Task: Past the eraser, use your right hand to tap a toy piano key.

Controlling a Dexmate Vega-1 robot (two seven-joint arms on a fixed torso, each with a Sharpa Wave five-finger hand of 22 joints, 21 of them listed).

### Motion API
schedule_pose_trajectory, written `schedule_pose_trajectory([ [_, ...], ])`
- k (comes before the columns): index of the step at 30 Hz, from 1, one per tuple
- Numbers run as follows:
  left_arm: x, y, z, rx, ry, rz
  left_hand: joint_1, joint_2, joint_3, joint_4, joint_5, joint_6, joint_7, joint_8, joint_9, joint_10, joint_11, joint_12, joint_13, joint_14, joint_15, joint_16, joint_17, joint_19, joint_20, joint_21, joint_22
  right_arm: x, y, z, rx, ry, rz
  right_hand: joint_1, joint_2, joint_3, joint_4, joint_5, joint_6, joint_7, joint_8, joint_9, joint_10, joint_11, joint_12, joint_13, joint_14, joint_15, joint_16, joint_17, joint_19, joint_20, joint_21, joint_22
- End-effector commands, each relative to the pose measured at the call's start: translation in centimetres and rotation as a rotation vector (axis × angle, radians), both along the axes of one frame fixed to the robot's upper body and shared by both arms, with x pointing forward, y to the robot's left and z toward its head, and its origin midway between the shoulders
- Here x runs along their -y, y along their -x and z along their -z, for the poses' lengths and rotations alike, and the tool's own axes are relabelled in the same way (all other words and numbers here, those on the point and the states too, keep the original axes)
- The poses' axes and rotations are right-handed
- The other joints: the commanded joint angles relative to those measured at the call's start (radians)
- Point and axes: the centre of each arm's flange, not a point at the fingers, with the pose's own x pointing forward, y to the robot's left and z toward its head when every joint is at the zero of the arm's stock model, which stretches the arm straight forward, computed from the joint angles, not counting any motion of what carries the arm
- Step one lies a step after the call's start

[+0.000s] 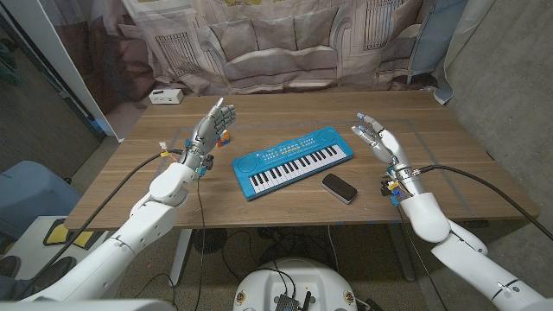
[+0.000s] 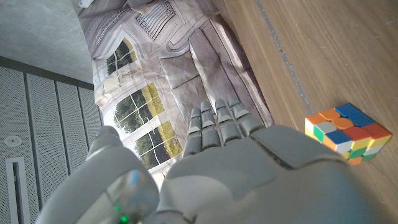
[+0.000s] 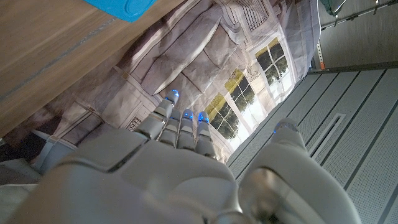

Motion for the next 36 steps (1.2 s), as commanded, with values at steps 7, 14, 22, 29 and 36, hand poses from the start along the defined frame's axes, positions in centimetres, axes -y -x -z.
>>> schedule_pose_trajectory([
  [7, 1.12, 0.05, -0.01, 0.009, 0.013, -0.008, 0.005, 0.01, 0.002, -0.006, -0.001, 0.013, 0.003, -0.004, 0.001, 0.02, -0.008, -0.004, 0.004, 0.014, 0.0, -0.003, 0.004, 0.003, 0.002, -0.003, 0.003, 0.69, 0.01, -0.08, 0.086, 0.158, 0.075, 0.011, -0.007, 0.002, -0.008, 0.009, 0.018, -0.021, 0.006, 0.001, 0.026, -0.015, 0.014, 0.003, 0.022, -0.016, 0.005, 0.0, 0.035, -0.031, 0.013, 0.001],
  [14, 1.43, 0.26, -0.02, 0.019, 0.017, -0.013, 0.006, 0.011, 0.002, -0.007, -0.002, 0.017, 0.003, -0.004, 0.001, 0.024, -0.005, -0.004, 0.004, 0.017, -0.001, -0.003, 0.004, 0.006, 0.001, -0.002, 0.003, 0.5, -0.15, 0.09, 0.1, 0.2, 0.096, 0.011, -0.009, 0.002, -0.009, 0.011, 0.023, -0.024, 0.008, 0.001, 0.03, -0.016, 0.016, 0.002, 0.026, -0.021, 0.004, 0.0, 0.038, -0.033, 0.012, 0.001],
  [22, 1.52, 0.25, -0.28, 0.026, 0.014, -0.012, 0.006, 0.012, 0.002, -0.008, -0.002, 0.021, 0.003, -0.004, 0.001, 0.028, -0.004, -0.004, 0.004, 0.021, -0.001, -0.002, 0.004, 0.008, 0.003, -0.002, 0.003, 0.01, -0.09, 0.22, 0.144, 0.286, 0.193, 0.009, -0.011, 0.001, -0.008, 0.012, 0.025, -0.027, 0.009, 0.001, 0.031, -0.02, 0.016, 0.002, 0.026, -0.021, 0.004, 0.0, 0.038, -0.033, 0.01, 0.001],
  [29, 1.34, 0.1, -0.3, 0.025, 0.016, -0.013, 0.006, 0.012, 0.002, -0.009, -0.002, 0.023, 0.002, -0.005, 0.001, 0.031, -0.012, -0.005, 0.004, 0.023, 0.0, -0.002, 0.004, 0.01, 0.003, -0.002, 0.003, -0.04, -0.1, 0.2, 0.151, 0.311, 0.235, 0.006, -0.016, -0.003, -0.008, 0.013, 0.028, -0.03, 0.011, 0.001, 0.033, -0.021, 0.017, 0.002, 0.027, -0.023, 0.003, 0.0, 0.037, -0.031, 0.008, 0.001],
  [36, 1.27, 0.0, -0.24, 0.023, 0.018, -0.008, 0.006, 0.013, 0.002, -0.01, -0.003, 0.027, 0.002, -0.005, 0.001, 0.033, -0.008, -0.006, 0.004, 0.024, 0.0, -0.003, 0.004, 0.01, 0.006, -0.002, 0.003, -0.2, -0.11, 0.2, 0.184, 0.362, 0.311, 0.0, -0.034, -0.012, -0.008, 0.019, 0.055, -0.053, 0.02, 0.001, 0.052, -0.052, 0.023, 0.001, 0.033, -0.043, 0.0, -0.001, 0.033, -0.044, 0.004, 0.002],
])
